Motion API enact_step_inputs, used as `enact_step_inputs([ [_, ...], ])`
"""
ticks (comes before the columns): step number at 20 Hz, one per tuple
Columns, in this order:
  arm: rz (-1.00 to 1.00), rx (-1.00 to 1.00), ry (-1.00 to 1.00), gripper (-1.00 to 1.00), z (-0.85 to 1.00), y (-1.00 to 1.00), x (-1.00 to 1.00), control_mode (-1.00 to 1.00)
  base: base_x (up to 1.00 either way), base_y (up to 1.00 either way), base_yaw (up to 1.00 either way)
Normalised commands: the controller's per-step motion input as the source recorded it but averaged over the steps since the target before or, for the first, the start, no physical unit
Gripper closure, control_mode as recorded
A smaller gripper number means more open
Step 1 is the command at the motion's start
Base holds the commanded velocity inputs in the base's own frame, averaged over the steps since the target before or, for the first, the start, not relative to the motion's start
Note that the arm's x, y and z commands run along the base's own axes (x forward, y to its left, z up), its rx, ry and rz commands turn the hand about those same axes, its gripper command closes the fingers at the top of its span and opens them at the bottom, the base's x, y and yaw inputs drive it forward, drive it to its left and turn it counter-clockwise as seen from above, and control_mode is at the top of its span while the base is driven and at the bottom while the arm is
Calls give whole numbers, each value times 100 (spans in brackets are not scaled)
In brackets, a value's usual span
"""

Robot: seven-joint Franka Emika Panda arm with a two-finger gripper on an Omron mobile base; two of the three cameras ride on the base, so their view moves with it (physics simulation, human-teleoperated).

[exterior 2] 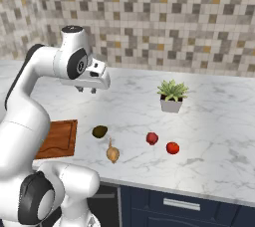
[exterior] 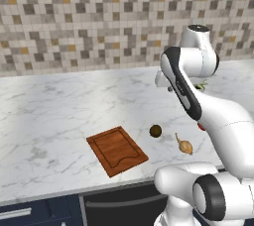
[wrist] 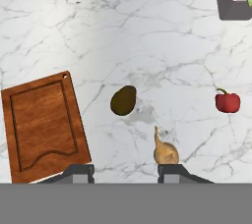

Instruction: Place the avocado, onion, tomato, and bell pepper on the cutting board.

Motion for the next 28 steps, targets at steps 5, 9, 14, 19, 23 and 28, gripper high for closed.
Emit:
enact_step_inputs([
  [5, 0, -1, 0, -100, -13, -2, -14, -100, 0, 0, 0],
  [9, 0, 0, 0, -100, -25, -25, -18, -100, 0, 0, 0],
  [14, 0, 1, 1, -100, -33, -51, -1, -100, 0, 0, 0],
  [19, 4, 2, 1, -100, -39, -56, -3, -100, 0, 0, 0],
  [23, 1, 0, 0, -100, -23, -28, 0, -100, 0, 0, 0],
  [28, 1, 1, 0, -100, -15, -39, -23, -100, 0, 0, 0],
])
